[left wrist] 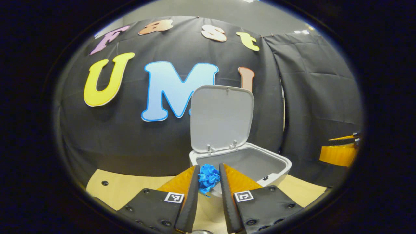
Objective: Press the lid of the desktop garbage bin to open it, pick up the crumpled paper on the desktop and throw it into the bin, then pick up the pop can on the desktop and drop it into the bin, and finally close the garbage bin lid.
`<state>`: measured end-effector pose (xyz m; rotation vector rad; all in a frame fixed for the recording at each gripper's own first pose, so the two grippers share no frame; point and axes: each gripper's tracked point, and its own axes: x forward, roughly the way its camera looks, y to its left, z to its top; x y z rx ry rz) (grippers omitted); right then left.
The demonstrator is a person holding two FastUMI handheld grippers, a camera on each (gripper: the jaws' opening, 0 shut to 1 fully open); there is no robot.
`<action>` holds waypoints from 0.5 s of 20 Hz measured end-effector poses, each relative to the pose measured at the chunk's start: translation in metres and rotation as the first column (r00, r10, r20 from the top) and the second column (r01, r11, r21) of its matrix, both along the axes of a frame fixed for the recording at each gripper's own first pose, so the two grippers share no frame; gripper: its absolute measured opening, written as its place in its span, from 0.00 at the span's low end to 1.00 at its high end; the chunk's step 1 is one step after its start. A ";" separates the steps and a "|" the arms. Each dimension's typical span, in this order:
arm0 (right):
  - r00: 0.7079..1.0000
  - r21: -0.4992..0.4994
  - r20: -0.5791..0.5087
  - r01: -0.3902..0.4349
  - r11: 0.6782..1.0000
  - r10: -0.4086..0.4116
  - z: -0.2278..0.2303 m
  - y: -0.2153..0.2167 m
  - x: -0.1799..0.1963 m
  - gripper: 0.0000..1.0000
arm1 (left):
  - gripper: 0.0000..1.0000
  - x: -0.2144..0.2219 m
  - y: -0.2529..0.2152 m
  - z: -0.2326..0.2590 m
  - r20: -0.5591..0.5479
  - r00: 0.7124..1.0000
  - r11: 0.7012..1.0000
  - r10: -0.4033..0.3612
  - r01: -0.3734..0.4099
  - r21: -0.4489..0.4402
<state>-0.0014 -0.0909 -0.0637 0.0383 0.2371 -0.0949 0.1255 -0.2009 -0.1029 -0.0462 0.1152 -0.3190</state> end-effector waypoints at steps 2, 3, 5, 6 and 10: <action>1.000 -0.006 -0.005 0.005 1.000 -0.005 0.000 -0.006 -0.003 0.67 | 0.42 0.005 -0.008 0.001 0.001 1.000 1.000 -0.003 0.003 -0.010; 1.000 -0.005 -0.006 0.007 1.000 -0.007 -0.002 -0.009 -0.005 0.67 | 0.42 0.007 -0.010 0.001 -0.001 1.000 1.000 -0.003 0.003 -0.010; 1.000 -0.004 -0.010 0.008 1.000 -0.008 -0.002 -0.014 -0.006 0.67 | 0.44 0.011 -0.016 0.001 -0.001 1.000 1.000 -0.008 0.008 -0.008; 1.000 -0.002 -0.010 0.008 1.000 -0.008 -0.001 -0.016 -0.005 0.67 | 0.45 0.012 -0.019 0.001 -0.002 1.000 1.000 -0.011 0.011 -0.010; 1.000 0.003 -0.008 0.002 1.000 -0.002 -0.002 -0.016 -0.006 0.67 | 0.86 0.013 -0.025 0.001 -0.007 1.000 1.000 -0.007 0.007 -0.020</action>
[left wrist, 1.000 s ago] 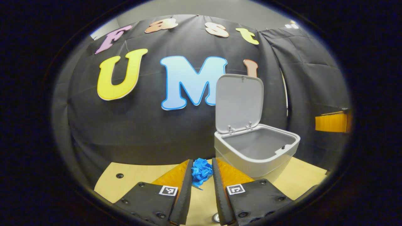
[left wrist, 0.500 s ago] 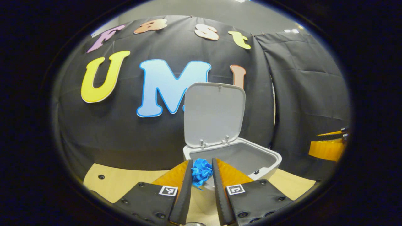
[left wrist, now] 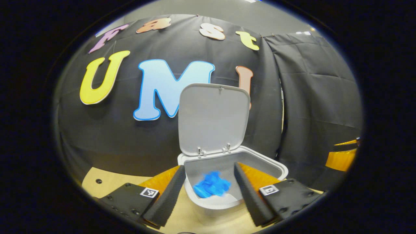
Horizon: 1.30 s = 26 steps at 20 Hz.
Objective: Press the lid of the desktop garbage bin to open it, pick up the crumpled paper on the desktop and throw it into the bin, then pick up the pop can on the desktop and drop it into the bin, and finally close the garbage bin lid.
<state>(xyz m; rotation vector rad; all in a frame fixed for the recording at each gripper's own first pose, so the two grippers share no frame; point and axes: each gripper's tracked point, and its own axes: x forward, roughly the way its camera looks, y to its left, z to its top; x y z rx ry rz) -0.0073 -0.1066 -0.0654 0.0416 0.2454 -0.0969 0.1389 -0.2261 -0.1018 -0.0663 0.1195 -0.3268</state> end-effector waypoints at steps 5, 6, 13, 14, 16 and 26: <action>1.000 0.010 -0.006 -0.023 1.000 0.024 -0.004 0.010 -0.001 0.67 | 0.96 -0.005 0.009 0.006 0.012 1.000 1.000 0.012 -0.012 0.005; 1.000 0.012 -0.005 -0.028 1.000 0.028 -0.005 0.013 -0.001 0.67 | 0.96 -0.006 0.013 0.007 0.016 1.000 1.000 0.018 -0.018 0.008; 0.995 0.031 -0.015 -0.099 0.995 0.099 -0.012 0.054 0.005 0.67 | 0.96 -0.020 0.071 0.009 0.004 0.996 0.996 0.091 -0.091 -0.006; 0.993 0.035 -0.019 -0.115 0.993 0.116 -0.015 0.064 0.006 0.67 | 0.97 -0.023 0.085 0.010 0.003 0.994 0.994 0.109 -0.109 -0.008; 0.987 0.050 -0.035 -0.157 0.986 0.158 -0.024 0.088 0.010 0.67 | 0.96 -0.028 0.123 0.006 -0.002 0.987 0.987 0.158 -0.158 0.008; 0.917 0.061 -0.171 -0.354 0.933 0.360 -0.094 0.197 0.015 0.67 | 0.96 -0.067 0.260 0.007 -0.017 0.932 0.932 0.362 -0.362 0.035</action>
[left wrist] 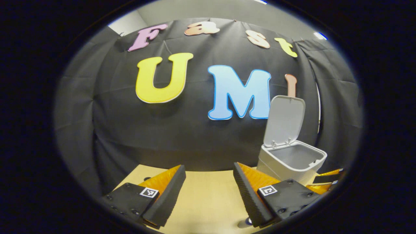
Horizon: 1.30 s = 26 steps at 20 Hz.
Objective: Press the lid of the desktop garbage bin to open it, pick up the crumpled paper on the desktop and throw it into the bin, then pick up the pop can on the desktop and drop it into the bin, and finally close the garbage bin lid.
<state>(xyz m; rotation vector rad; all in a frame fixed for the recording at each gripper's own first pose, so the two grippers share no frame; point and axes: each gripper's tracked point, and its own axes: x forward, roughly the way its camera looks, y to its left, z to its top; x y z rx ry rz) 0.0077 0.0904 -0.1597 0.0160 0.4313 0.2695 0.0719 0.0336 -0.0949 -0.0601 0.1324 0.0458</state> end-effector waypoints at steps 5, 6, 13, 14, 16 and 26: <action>0.996 -0.024 -0.063 -0.069 0.997 0.068 -0.030 0.032 0.000 0.74 | 0.97 -0.016 0.037 -0.002 -0.008 0.998 0.998 0.055 -0.055 0.011; 0.994 -0.031 -0.081 -0.080 0.996 0.077 -0.037 0.038 -0.001 0.84 | 0.97 -0.018 0.041 -0.003 -0.009 0.998 0.998 0.062 -0.062 0.010; 0.981 -0.095 -0.164 -0.118 0.989 0.101 -0.073 0.050 -0.005 0.97 | 0.96 -0.023 0.060 -0.006 -0.016 0.996 0.996 0.085 -0.085 -0.002; 0.978 -0.097 -0.180 -0.122 0.988 0.103 -0.079 0.052 -0.005 0.97 | 0.96 -0.024 0.063 -0.007 -0.017 0.996 0.996 0.088 -0.088 -0.004; 0.972 -0.104 -0.211 -0.128 0.986 0.104 -0.090 0.055 -0.008 0.97 | 0.97 -0.025 0.068 -0.009 -0.021 0.995 0.995 0.094 -0.095 -0.008; 0.941 -0.151 -0.324 -0.152 0.977 0.097 -0.129 0.066 -0.008 0.97 | 0.96 -0.030 0.093 -0.016 -0.035 0.990 0.991 0.134 -0.134 -0.005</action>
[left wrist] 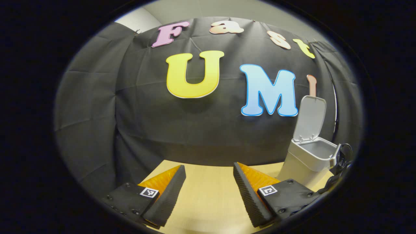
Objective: Press the lid of the desktop garbage bin to open it, pick up the crumpled paper on the desktop and throw it into the bin, then pick up the pop can on the desktop and drop it into the bin, and finally close the garbage bin lid.
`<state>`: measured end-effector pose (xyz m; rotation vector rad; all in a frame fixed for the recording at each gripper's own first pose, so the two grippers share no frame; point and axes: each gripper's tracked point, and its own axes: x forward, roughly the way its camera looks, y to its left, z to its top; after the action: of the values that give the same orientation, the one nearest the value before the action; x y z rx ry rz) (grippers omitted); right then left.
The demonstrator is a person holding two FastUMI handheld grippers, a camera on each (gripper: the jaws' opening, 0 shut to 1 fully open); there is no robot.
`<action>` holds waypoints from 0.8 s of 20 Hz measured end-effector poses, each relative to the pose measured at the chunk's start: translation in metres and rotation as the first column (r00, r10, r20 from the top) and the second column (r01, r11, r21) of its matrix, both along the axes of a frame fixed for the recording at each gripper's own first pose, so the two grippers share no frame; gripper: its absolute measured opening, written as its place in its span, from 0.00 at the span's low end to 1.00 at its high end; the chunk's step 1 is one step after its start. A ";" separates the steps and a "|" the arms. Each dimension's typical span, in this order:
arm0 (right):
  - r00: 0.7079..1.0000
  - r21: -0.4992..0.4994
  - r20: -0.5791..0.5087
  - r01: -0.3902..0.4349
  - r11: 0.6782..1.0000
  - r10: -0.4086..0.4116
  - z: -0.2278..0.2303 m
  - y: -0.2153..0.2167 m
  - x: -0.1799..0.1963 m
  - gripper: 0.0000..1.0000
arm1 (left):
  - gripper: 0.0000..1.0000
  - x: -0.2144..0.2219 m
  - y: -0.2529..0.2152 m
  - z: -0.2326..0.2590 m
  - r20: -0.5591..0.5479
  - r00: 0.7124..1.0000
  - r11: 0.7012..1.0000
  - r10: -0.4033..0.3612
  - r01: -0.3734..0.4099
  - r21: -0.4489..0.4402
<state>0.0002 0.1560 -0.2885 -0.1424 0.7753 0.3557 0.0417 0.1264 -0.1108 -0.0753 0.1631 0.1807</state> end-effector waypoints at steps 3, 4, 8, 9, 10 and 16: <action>1.000 -0.007 -0.011 -0.008 1.000 0.008 -0.004 0.002 0.000 0.97 | 0.96 -0.001 0.004 -0.002 -0.002 1.000 1.000 0.010 -0.010 0.003; 1.000 -0.009 -0.016 -0.011 1.000 0.011 -0.006 0.002 0.000 0.97 | 0.97 -0.001 0.005 -0.002 -0.003 1.000 1.000 0.012 -0.012 0.003; 0.999 -0.020 -0.029 -0.018 1.000 0.017 -0.010 0.003 -0.001 0.92 | 0.97 -0.001 0.007 -0.004 -0.008 1.000 1.000 0.018 -0.018 0.001; 0.999 -0.027 -0.030 -0.017 0.999 0.017 -0.011 0.002 0.000 0.93 | 0.97 -0.001 0.007 -0.004 -0.008 1.000 1.000 0.019 -0.019 0.002; 0.999 -0.028 -0.030 -0.020 0.999 0.019 -0.012 0.002 0.001 0.88 | 0.96 -0.001 0.008 -0.004 -0.009 1.000 1.000 0.020 -0.020 0.002; 1.000 -0.023 -0.007 -0.027 0.999 0.026 -0.003 0.006 0.002 0.77 | 0.98 0.000 0.005 -0.006 -0.012 1.000 1.000 0.016 -0.016 -0.004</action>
<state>0.0022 0.1616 -0.2915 -0.1738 0.7851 0.3724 0.0413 0.1318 -0.1167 -0.0797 0.1748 0.1969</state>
